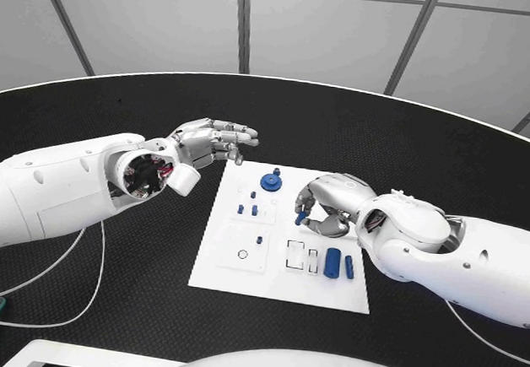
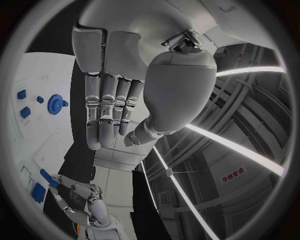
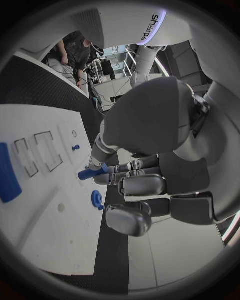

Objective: Assemble the parts on the task board

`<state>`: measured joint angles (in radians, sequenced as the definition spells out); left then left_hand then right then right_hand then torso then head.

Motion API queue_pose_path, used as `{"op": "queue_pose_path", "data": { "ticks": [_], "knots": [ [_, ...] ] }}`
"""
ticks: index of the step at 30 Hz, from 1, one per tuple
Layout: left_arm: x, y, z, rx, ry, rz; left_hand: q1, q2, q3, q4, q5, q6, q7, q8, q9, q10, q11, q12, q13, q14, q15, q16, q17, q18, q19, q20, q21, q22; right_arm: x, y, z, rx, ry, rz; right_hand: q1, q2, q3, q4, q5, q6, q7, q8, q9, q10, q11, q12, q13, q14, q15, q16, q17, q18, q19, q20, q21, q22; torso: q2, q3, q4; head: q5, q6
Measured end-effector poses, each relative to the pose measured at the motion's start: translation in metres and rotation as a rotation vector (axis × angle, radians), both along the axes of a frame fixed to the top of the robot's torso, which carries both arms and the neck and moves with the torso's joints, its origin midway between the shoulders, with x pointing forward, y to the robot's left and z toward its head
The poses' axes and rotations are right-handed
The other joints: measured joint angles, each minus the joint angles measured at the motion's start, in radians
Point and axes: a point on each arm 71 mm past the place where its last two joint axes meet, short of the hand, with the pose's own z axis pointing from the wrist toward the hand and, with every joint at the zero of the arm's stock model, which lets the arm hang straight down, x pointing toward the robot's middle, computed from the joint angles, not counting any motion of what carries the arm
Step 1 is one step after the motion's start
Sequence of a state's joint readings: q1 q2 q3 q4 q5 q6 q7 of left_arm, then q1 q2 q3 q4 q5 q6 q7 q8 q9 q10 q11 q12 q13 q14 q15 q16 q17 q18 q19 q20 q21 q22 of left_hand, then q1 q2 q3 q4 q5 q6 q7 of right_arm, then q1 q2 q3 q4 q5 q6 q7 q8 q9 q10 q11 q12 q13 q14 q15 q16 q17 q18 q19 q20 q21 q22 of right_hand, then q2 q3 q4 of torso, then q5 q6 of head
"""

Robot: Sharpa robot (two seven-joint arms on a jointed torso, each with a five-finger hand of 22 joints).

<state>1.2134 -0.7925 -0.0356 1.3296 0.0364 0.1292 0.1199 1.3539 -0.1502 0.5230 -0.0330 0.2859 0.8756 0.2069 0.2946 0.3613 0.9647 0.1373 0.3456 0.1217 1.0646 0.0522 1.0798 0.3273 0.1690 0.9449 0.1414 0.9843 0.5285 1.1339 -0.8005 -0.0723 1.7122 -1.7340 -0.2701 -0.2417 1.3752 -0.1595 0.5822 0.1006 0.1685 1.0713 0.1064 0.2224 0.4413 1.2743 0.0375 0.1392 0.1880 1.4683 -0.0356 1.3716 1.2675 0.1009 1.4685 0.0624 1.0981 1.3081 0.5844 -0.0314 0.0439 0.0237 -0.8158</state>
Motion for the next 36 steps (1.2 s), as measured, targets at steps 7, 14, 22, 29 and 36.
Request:
{"op": "queue_pose_path", "data": {
  "ticks": [7, 14, 22, 29, 36],
  "knots": [
    [0.002, -0.003, -0.001, -0.001, 0.001, -0.004, 0.000, 0.000, 0.000, 0.000, 0.000, 0.000, 0.000, 0.000, 0.000, 0.000, 0.000, 0.000, 0.000, 0.000, 0.000, 0.000, -0.001, 0.000, 0.000, 0.000, 0.000, -0.001, -0.011, 0.039, 0.005, 0.059, 0.005, 0.097, 0.000, 0.000, 0.002, -0.002, 0.002, -0.002, -0.002, 0.000, 0.000, 0.000, 0.000, 0.000, 0.000, 0.000, 0.000, 0.005, 0.000, 0.000, 0.000, 0.000, 0.000, 0.000, 0.002, 0.0004, 0.0018, 0.018, -0.002],
    [0.004, -0.008, -0.001, -0.002, 0.001, -0.011, 0.000, 0.000, 0.000, 0.000, 0.000, 0.000, 0.000, 0.000, 0.000, 0.000, 0.000, 0.000, -0.001, 0.000, 0.000, 0.000, -0.001, 0.000, 0.000, 0.000, 0.000, -0.001, -0.020, 0.073, -0.002, 0.083, 0.030, 0.175, 0.000, 0.000, 0.003, -0.006, 0.006, -0.002, -0.002, 0.000, 0.000, 0.000, 0.000, -0.005, 0.000, 0.000, 0.000, 0.005, 0.000, 0.000, -0.004, -0.003, 0.000, 0.000, 0.004, -0.0013, 0.0037, 0.035, -0.007],
    [0.004, -0.012, -0.002, -0.003, 0.004, -0.019, 0.003, 0.003, 0.000, 0.000, 0.000, 0.000, 0.000, 0.004, 0.001, 0.000, 0.000, 0.000, -0.001, 0.000, 0.000, 0.000, -0.002, 0.000, 0.000, 0.000, 0.000, -0.001, -0.025, 0.094, -0.019, 0.090, 0.067, 0.215, 0.000, 0.000, 0.006, -0.008, 0.008, -0.003, -0.003, 0.000, 0.000, 0.002, 0.002, -0.005, 0.000, 0.000, 0.000, 0.005, 0.000, 0.000, -0.004, -0.003, 0.000, 0.000, 0.004, -0.0013, 0.0047, 0.053, -0.022],
    [0.004, -0.012, -0.002, -0.002, 0.004, -0.019, 0.003, 0.003, 0.000, 0.000, 0.000, 0.000, 0.000, 0.004, 0.001, 0.000, 0.000, 0.000, -0.001, 0.000, 0.000, 0.000, -0.002, 0.000, 0.000, 0.000, 0.000, -0.001, -0.023, 0.099, -0.032, 0.064, 0.094, 0.215, 0.000, -0.001, 0.006, -0.008, 0.010, -0.001, -0.001, 0.000, 0.000, 0.003, 0.004, -0.009, 0.000, 0.000, 0.000, 0.005, 0.000, 0.000, -0.004, -0.003, 0.000, -0.002, 0.005, -0.0009, 0.0042, 0.064, -0.033],
    [0.003, -0.012, -0.001, -0.003, 0.005, -0.021, 0.003, 0.003, 0.000, 0.000, 0.000, 0.000, 0.000, 0.004, 0.001, 0.000, 0.000, 0.000, -0.001, 0.000, 0.000, 0.000, -0.002, 0.000, 0.000, 0.000, 0.000, -0.001, -0.019, 0.097, -0.043, 0.043, 0.112, 0.200, 0.000, -0.001, 0.007, -0.013, 0.013, -0.001, -0.001, 0.000, 0.000, 0.003, 0.004, -0.009, 0.000, 0.000, 0.000, 0.005, 0.000, 0.000, -0.004, -0.003, 0.000, -0.002, 0.004, 0.0000, 0.0043, 0.070, -0.041]
  ]
}}
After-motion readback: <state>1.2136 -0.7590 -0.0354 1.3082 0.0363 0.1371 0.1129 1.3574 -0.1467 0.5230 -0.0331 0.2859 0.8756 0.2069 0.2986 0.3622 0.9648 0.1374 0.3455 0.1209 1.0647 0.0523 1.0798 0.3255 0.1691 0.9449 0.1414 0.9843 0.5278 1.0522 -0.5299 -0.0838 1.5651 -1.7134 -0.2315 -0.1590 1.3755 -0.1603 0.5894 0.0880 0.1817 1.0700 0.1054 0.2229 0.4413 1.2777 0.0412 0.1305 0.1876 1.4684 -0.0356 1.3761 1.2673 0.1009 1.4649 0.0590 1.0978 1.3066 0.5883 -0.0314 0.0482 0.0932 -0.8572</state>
